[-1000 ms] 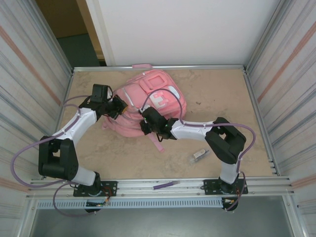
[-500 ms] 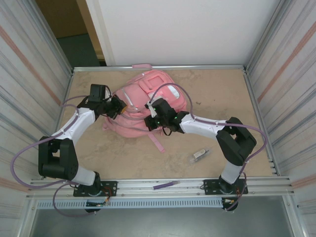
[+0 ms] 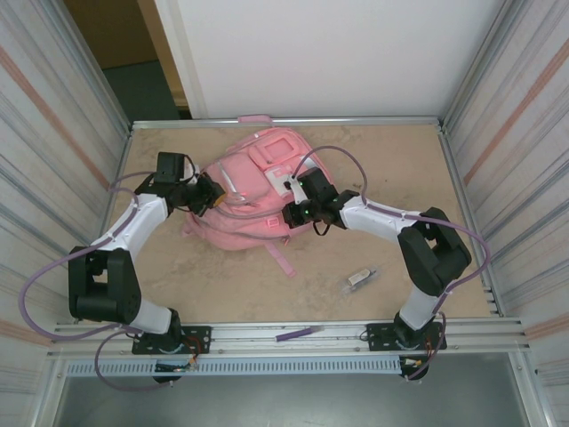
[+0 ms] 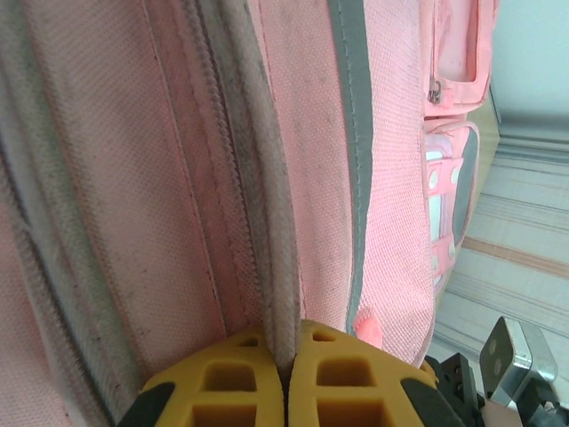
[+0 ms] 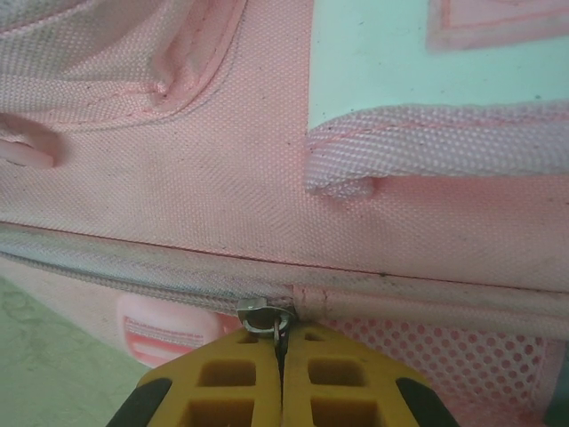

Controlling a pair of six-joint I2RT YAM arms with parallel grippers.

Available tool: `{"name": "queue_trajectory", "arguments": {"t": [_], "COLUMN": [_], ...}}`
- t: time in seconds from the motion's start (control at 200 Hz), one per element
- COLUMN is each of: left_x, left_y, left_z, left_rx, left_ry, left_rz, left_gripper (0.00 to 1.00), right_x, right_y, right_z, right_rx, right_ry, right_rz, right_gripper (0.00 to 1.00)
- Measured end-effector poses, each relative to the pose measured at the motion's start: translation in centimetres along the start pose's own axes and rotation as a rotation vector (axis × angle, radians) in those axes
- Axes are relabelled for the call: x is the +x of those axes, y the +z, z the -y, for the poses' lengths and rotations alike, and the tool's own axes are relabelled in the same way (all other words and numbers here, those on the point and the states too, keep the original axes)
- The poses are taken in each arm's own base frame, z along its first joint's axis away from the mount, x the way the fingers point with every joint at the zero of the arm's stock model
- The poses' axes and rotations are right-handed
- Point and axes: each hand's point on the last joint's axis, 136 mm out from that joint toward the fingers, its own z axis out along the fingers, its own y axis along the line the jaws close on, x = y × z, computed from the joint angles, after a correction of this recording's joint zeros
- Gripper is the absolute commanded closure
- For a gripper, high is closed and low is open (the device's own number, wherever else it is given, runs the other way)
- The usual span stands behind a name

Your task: Pack the student bag

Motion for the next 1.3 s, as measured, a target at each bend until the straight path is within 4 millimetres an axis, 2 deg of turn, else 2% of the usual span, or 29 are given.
{"name": "queue_trajectory", "arguments": {"t": [0.401,0.501,0.651,0.787,0.842,0.877,0.947,1.062,1.132,1.228,1.303], "left_x": [1.4,2.4,3.5,4.2,4.6,5.1,7.0,10.4,12.0,13.1,13.0], "left_y": [-0.1,0.2,0.4,0.7,0.8,0.9,1.0,0.6,0.2,-0.3,-1.0], "left_z": [-1.4,-1.4,-0.3,-0.3,-0.2,0.1,1.0,2.9,3.5,3.9,4.0], "left_rx": [0.006,0.006,0.008,0.007,-0.002,-0.001,0.014,0.058,0.074,0.086,0.082], "left_ry": [0.008,0.028,0.076,0.075,0.081,0.091,0.126,0.18,0.193,0.207,0.223], "left_rz": [0.003,-0.002,0.009,0.009,0.015,0.01,-0.015,-0.063,-0.078,-0.073,-0.042], "left_gripper": [1.0,1.0,1.0,0.94,0.84,0.79,0.7,0.61,0.58,0.55,0.53], "right_x": [-0.1,-0.7,-2.1,-2.9,-3.1,-3.2,-3.2,-2.5,-2.2,-2.8,-3.8], "right_y": [0.0,-0.1,0.3,0.7,0.7,0.6,0.3,-1.2,-2.4,-4.8,-6.9], "right_z": [0.2,1.0,2.7,3.6,4.0,4.5,5.9,8.1,8.4,8.3,8.2], "right_rx": [-0.002,0.02,0.053,0.076,0.09,0.106,0.142,0.202,0.237,0.279,0.31], "right_ry": [-0.038,-0.03,0.017,0.045,0.049,0.054,0.054,0.014,-0.015,-0.052,-0.075], "right_rz": [0.01,0.031,0.084,0.123,0.13,0.134,0.143,0.163,0.18,0.236,0.296], "right_gripper": [1.0,0.97,0.91,0.82,0.78,0.72,0.63,0.57,0.55,0.53,0.51]}}
